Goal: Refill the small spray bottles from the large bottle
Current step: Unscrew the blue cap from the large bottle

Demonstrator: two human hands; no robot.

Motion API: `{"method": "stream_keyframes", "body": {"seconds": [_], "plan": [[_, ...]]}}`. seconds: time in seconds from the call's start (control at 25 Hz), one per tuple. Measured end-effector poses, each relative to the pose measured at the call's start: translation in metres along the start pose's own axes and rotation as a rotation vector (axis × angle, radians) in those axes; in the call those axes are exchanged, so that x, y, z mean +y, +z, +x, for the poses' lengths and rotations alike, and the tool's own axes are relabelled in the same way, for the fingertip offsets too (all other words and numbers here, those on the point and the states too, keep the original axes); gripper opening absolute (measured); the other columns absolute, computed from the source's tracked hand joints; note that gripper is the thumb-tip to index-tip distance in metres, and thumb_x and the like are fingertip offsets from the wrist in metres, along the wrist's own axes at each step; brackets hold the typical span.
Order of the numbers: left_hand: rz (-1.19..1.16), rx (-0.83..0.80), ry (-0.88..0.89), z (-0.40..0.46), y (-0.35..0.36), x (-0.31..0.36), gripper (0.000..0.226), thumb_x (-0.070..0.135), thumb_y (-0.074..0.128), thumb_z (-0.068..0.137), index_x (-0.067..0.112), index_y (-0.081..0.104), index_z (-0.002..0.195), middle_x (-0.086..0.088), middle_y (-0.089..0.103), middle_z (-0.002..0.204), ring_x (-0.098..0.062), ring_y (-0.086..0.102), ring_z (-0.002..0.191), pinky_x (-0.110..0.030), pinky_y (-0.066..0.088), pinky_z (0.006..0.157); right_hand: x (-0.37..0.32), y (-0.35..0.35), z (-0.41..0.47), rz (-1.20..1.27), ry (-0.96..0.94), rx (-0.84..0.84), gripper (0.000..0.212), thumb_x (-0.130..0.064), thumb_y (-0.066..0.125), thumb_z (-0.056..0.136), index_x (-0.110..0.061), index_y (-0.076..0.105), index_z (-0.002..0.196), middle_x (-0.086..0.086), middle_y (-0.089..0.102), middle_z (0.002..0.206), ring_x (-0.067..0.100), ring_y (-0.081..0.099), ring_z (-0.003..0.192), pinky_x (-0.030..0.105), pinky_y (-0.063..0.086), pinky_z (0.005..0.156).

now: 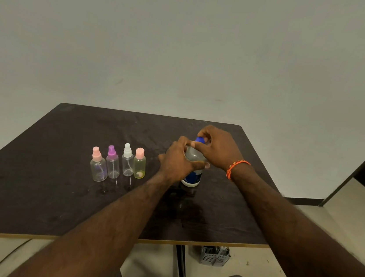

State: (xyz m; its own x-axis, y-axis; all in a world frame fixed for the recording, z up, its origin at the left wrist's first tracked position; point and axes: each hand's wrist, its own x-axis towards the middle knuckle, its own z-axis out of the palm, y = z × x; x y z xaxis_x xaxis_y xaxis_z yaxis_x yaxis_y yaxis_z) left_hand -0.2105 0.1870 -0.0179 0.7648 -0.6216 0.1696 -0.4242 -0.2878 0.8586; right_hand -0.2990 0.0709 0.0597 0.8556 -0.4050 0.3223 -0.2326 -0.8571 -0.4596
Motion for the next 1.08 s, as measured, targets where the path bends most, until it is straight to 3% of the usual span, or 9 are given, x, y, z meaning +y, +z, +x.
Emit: {"method": "stream_keyframes", "body": {"seconds": [0.12, 0.28, 0.4, 0.52, 0.6, 0.72, 0.88, 1.0, 1.08], "plan": [[-0.010, -0.014, 0.000, 0.000, 0.000, 0.000, 0.077, 0.083, 0.078, 0.040, 0.048, 0.045, 0.101, 0.020, 0.063, 0.106, -0.008, 0.063, 0.103, -0.054, 0.048, 0.103, -0.003, -0.002, 0.003, 0.035, -0.018, -0.045, 0.025, -0.021, 0.070, 0.088, -0.018, 0.069, 0.113, -0.003, 0.068, 0.110, 0.011, 0.060, 0.096, 0.031, 0.053, 0.091], [-0.021, -0.024, 0.030, 0.004, 0.003, -0.007, 0.088, 0.092, 0.077, 0.036, 0.051, 0.044, 0.106, 0.021, 0.063, 0.111, -0.011, 0.065, 0.106, -0.056, 0.052, 0.100, -0.008, -0.007, 0.002, 0.052, -0.026, -0.159, 0.041, -0.001, 0.058, 0.081, -0.020, 0.072, 0.115, -0.002, 0.070, 0.118, 0.015, 0.062, 0.108, 0.036, 0.053, 0.098], [-0.029, -0.026, 0.026, 0.005, 0.002, -0.007, 0.084, 0.092, 0.078, 0.036, 0.054, 0.043, 0.102, 0.020, 0.064, 0.110, -0.011, 0.066, 0.104, -0.056, 0.052, 0.099, -0.007, -0.006, 0.002, 0.015, -0.036, -0.132, 0.042, -0.016, 0.064, 0.087, -0.020, 0.064, 0.129, -0.001, 0.064, 0.131, 0.017, 0.058, 0.117, 0.034, 0.048, 0.101], [0.002, -0.020, 0.026, 0.003, 0.002, -0.004, 0.081, 0.086, 0.075, 0.040, 0.048, 0.043, 0.104, 0.022, 0.061, 0.105, -0.010, 0.064, 0.103, -0.056, 0.050, 0.101, -0.004, 0.000, 0.003, -0.059, 0.036, -0.014, 0.033, -0.048, 0.067, 0.090, -0.020, 0.064, 0.107, -0.005, 0.064, 0.100, 0.012, 0.059, 0.090, 0.026, 0.045, 0.076], [0.014, -0.016, 0.022, 0.002, 0.001, -0.002, 0.083, 0.086, 0.073, 0.040, 0.046, 0.043, 0.107, 0.021, 0.061, 0.106, -0.010, 0.063, 0.103, -0.056, 0.047, 0.103, -0.003, 0.003, 0.004, -0.062, 0.051, -0.011, 0.028, -0.046, 0.067, 0.090, -0.020, 0.062, 0.099, -0.007, 0.059, 0.089, 0.011, 0.055, 0.080, 0.025, 0.041, 0.070], [0.000, -0.022, 0.011, 0.002, 0.000, -0.002, 0.084, 0.085, 0.074, 0.040, 0.045, 0.045, 0.108, 0.020, 0.061, 0.108, -0.010, 0.062, 0.105, -0.055, 0.043, 0.105, -0.006, 0.000, 0.005, -0.043, -0.025, -0.050, 0.016, -0.025, 0.067, 0.089, -0.017, 0.068, 0.103, -0.004, 0.064, 0.098, 0.014, 0.058, 0.089, 0.029, 0.048, 0.079], [-0.022, -0.026, 0.023, 0.003, 0.002, -0.006, 0.077, 0.083, 0.075, 0.040, 0.050, 0.044, 0.103, 0.020, 0.060, 0.109, -0.012, 0.063, 0.107, -0.056, 0.048, 0.104, -0.012, -0.001, 0.001, -0.031, -0.041, -0.157, 0.040, 0.000, 0.054, 0.083, -0.020, 0.072, 0.113, -0.001, 0.069, 0.119, 0.017, 0.062, 0.108, 0.032, 0.052, 0.094], [-0.046, -0.025, 0.019, 0.006, 0.003, -0.009, 0.083, 0.089, 0.079, 0.037, 0.054, 0.044, 0.103, 0.022, 0.061, 0.111, -0.011, 0.064, 0.106, -0.056, 0.051, 0.102, -0.009, -0.004, -0.001, 0.025, -0.026, -0.146, 0.057, -0.008, 0.060, 0.085, -0.020, 0.053, 0.140, 0.001, 0.057, 0.140, 0.019, 0.055, 0.122, 0.035, 0.048, 0.103], [-0.035, -0.021, 0.024, 0.006, 0.004, -0.010, 0.080, 0.088, 0.080, 0.039, 0.055, 0.044, 0.102, 0.020, 0.064, 0.109, -0.009, 0.065, 0.104, -0.055, 0.051, 0.100, -0.004, -0.006, 0.002, -0.010, -0.017, -0.063, 0.050, -0.028, 0.068, 0.087, -0.019, 0.054, 0.134, -0.001, 0.057, 0.130, 0.016, 0.056, 0.113, 0.034, 0.049, 0.095]]}}
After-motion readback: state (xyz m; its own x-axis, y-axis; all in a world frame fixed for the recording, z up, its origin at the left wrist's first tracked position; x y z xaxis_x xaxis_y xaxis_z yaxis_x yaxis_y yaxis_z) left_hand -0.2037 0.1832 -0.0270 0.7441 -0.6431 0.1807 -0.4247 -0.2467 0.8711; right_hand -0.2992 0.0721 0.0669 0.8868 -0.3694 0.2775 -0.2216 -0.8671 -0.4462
